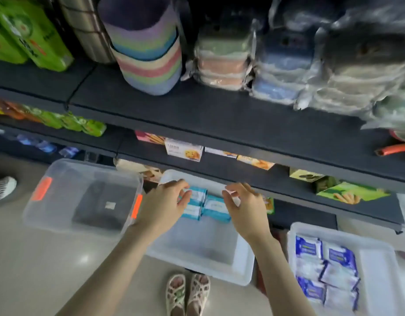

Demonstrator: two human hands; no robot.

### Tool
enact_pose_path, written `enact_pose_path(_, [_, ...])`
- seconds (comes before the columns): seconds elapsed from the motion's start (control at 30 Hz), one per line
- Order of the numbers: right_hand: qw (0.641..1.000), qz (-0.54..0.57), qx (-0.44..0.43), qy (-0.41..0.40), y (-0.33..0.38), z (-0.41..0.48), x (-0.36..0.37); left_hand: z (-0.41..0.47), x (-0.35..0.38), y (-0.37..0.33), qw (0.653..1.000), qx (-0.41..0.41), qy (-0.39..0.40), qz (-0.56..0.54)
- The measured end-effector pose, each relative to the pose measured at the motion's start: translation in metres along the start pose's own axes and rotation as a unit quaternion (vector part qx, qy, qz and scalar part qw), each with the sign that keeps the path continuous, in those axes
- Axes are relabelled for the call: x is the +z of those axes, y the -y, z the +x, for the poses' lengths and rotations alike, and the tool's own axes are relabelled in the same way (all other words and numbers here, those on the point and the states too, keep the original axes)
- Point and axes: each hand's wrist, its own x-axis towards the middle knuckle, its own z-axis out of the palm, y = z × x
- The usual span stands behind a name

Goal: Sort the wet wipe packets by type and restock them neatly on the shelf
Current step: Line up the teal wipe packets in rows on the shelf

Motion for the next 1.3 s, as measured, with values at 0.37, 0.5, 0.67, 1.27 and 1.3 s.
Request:
enact_pose_path(0.37, [0.981,-0.017,0.158,0.106,-0.167,-0.003,0.2,0.008,0.249,0.135,0.971,-0.197,0.076,-0.107])
enact_pose_path(0.5, [0.977,-0.059,0.175,0.109,-0.207,0.017,0.243,0.024,0.31,0.16,0.947,-0.292,0.036,-0.132])
enact_pose_path(0.67, [0.967,-0.041,0.228,0.11,-0.236,0.035,0.273,0.037,0.35,0.169,0.926,-0.352,-0.013,-0.136])
enact_pose_path(1.27, [0.924,0.165,0.338,0.064,-0.211,-0.019,0.24,-0.014,0.302,0.146,0.847,-0.392,-0.044,-0.357])
enact_pose_path(1.3, [0.914,0.216,0.341,0.054,-0.2,-0.026,0.229,-0.021,0.29,0.14,0.834,-0.394,-0.05,-0.384])
